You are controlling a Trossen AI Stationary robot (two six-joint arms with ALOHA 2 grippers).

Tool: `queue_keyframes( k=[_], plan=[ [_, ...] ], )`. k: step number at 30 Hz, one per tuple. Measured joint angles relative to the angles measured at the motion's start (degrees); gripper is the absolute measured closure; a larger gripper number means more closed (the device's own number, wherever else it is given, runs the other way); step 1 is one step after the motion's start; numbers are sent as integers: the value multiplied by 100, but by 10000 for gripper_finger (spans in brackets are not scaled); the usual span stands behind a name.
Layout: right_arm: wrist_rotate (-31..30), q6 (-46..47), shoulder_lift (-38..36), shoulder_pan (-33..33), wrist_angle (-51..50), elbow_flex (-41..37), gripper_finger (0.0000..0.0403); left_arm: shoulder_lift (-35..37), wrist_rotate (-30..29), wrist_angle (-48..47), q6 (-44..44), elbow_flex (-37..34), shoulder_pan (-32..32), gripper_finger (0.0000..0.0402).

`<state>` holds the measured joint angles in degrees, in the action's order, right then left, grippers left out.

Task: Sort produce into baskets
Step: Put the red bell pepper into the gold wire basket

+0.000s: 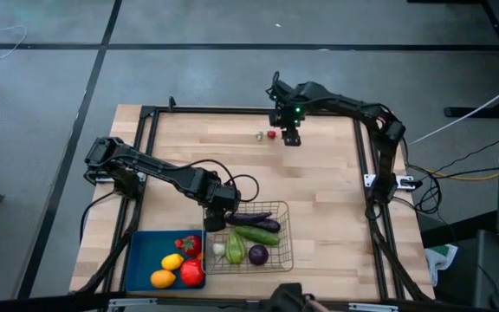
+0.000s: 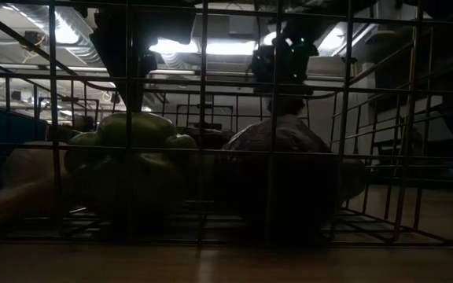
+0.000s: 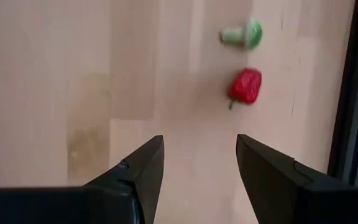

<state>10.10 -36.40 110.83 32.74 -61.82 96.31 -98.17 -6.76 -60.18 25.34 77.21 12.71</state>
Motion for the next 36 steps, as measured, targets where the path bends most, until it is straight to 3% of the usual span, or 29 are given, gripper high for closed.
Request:
queue_keyframes(
  k=[9, 18, 36],
  plan=[
    [0, -440, -6, 456, 1013, -807, 203, 0, -8, 2, 0, 0, 0, 254],
    [-64, -445, -7, 361, 2256, -1520, 203, 0, -15, 170, 0, 2, 0, 254],
    [-3, -61, 256, 362, 3174, -1779, 203, 0, -13, 304, -32, 2, 0, 254]
  ],
)
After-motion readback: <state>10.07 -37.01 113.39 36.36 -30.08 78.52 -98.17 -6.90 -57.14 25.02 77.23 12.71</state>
